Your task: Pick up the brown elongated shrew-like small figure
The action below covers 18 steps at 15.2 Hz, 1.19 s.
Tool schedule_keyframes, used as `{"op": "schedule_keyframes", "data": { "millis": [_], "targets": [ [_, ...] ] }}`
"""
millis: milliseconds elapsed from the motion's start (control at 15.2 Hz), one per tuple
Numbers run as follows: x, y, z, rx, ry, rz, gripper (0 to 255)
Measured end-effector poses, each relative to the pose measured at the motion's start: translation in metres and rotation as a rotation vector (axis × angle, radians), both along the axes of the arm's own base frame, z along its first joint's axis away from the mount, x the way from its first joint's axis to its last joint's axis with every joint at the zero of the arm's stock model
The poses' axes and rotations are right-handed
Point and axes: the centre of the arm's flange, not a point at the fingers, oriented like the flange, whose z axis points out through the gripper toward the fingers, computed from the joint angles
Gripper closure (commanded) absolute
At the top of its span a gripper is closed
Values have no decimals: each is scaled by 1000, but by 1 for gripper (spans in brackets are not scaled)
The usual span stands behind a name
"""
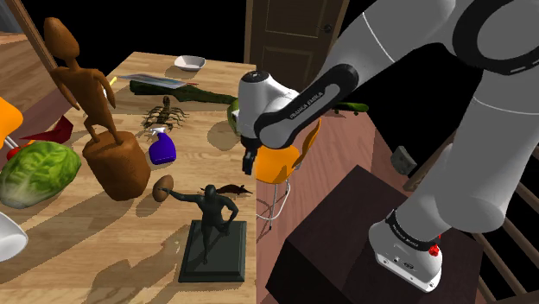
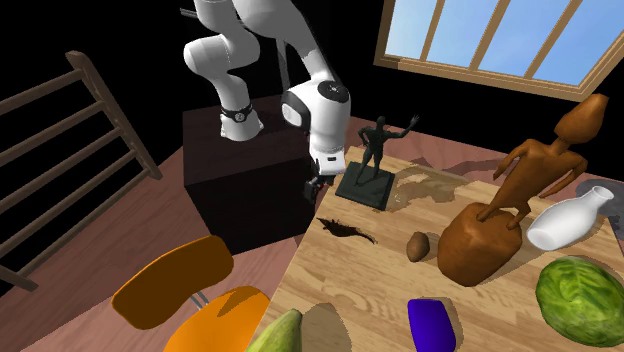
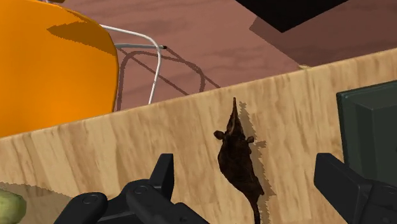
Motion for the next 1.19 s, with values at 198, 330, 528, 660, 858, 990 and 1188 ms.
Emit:
{"op": "schedule_keyframes", "data": {
  "millis": [198, 330, 528, 660, 858, 990, 1188],
  "targets": [
    [17, 17, -31, -13, -6, 42, 0],
    [25, 31, -53, -22, -9, 71, 0],
    [36, 48, -89, -35, -15, 113, 0],
    [46, 55, -109, -44, -18, 137, 0],
    [48, 57, -126, -47, -19, 147, 0],
    [47, 59, -138, -47, -19, 148, 0],
    [47, 59, -153, -47, -19, 149, 0]
  ]
}}
